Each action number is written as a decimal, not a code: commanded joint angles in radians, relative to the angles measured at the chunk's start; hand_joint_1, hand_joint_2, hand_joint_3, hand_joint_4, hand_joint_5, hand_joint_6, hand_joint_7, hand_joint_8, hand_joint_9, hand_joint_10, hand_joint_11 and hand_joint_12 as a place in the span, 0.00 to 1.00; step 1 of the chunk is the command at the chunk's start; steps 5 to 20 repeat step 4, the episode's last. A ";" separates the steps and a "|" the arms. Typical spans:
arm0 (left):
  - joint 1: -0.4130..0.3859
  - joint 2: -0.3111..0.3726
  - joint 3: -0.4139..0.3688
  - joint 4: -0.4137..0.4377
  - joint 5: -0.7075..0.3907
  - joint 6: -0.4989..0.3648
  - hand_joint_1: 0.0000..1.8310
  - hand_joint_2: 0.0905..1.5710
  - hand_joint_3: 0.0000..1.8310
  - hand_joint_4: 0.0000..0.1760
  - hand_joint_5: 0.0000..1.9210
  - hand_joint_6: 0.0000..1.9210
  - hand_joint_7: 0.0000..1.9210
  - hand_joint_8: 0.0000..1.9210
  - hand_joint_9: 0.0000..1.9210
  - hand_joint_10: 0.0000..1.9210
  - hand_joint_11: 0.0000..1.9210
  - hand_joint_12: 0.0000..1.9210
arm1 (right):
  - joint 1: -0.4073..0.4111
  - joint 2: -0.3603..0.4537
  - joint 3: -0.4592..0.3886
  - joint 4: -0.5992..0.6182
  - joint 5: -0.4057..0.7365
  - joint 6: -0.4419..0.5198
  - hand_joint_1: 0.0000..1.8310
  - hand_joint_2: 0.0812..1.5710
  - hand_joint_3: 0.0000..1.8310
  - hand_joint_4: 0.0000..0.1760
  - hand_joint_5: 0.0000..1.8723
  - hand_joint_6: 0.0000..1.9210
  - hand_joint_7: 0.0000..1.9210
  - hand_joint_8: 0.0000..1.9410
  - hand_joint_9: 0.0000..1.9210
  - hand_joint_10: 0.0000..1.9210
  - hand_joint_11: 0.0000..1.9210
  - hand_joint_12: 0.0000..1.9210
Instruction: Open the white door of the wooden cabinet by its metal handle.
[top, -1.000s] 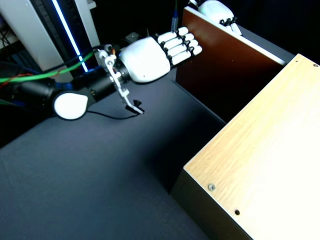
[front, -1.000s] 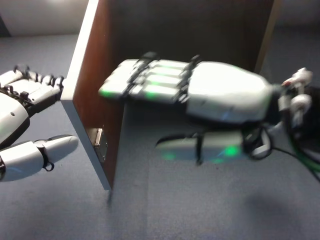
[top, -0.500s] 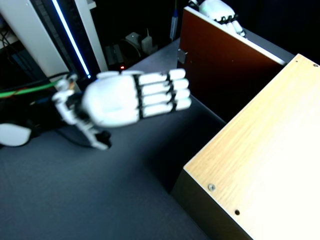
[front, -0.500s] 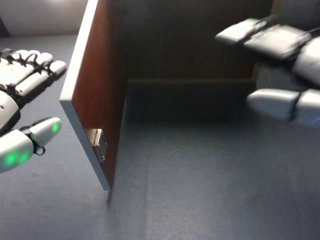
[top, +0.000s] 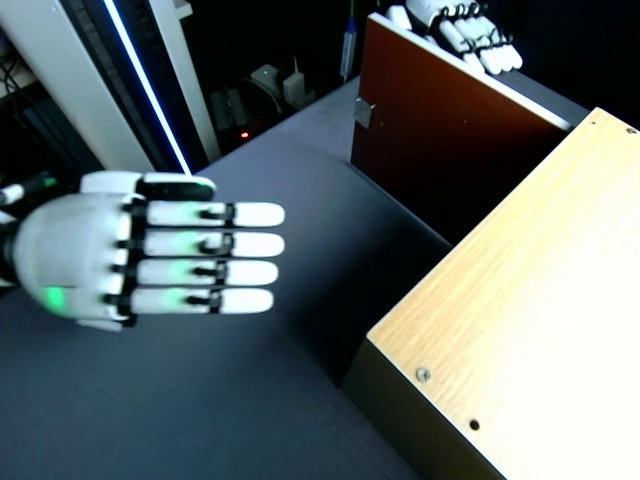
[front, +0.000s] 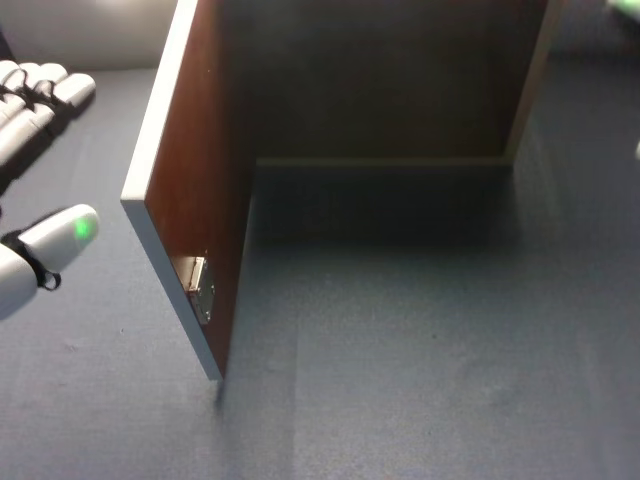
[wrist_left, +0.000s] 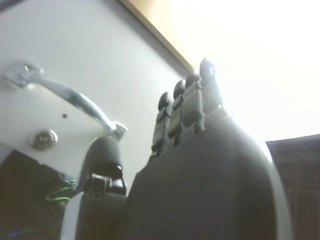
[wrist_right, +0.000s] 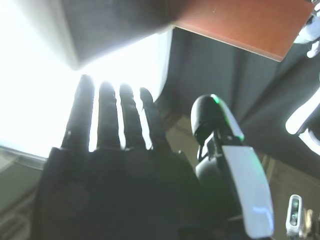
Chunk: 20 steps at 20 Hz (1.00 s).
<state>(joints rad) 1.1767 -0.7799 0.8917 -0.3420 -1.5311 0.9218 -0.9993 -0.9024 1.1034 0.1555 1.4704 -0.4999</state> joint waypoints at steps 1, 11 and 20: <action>-0.004 0.008 0.000 0.000 -0.150 -0.004 0.00 0.95 0.00 0.09 0.00 0.00 0.00 0.00 0.00 0.00 0.00 0.00 | -0.003 0.006 -0.010 0.010 0.153 0.004 0.21 0.93 0.00 0.00 0.03 0.00 0.01 0.00 0.00 0.00 0.00 0.00; -0.001 0.010 -0.006 0.014 -0.188 -0.021 0.00 0.95 0.00 0.00 0.00 0.00 0.00 0.00 0.00 0.00 0.00 0.00 | -0.031 0.010 -0.031 0.010 0.202 0.005 0.28 0.96 0.00 0.00 0.04 0.00 0.01 0.00 0.00 0.00 0.00 0.00; -0.001 0.010 -0.006 0.014 -0.188 -0.021 0.00 0.95 0.00 0.00 0.00 0.00 0.00 0.00 0.00 0.00 0.00 0.00 | -0.031 0.010 -0.031 0.010 0.202 0.005 0.28 0.96 0.00 0.00 0.04 0.00 0.01 0.00 0.00 0.00 0.00 0.00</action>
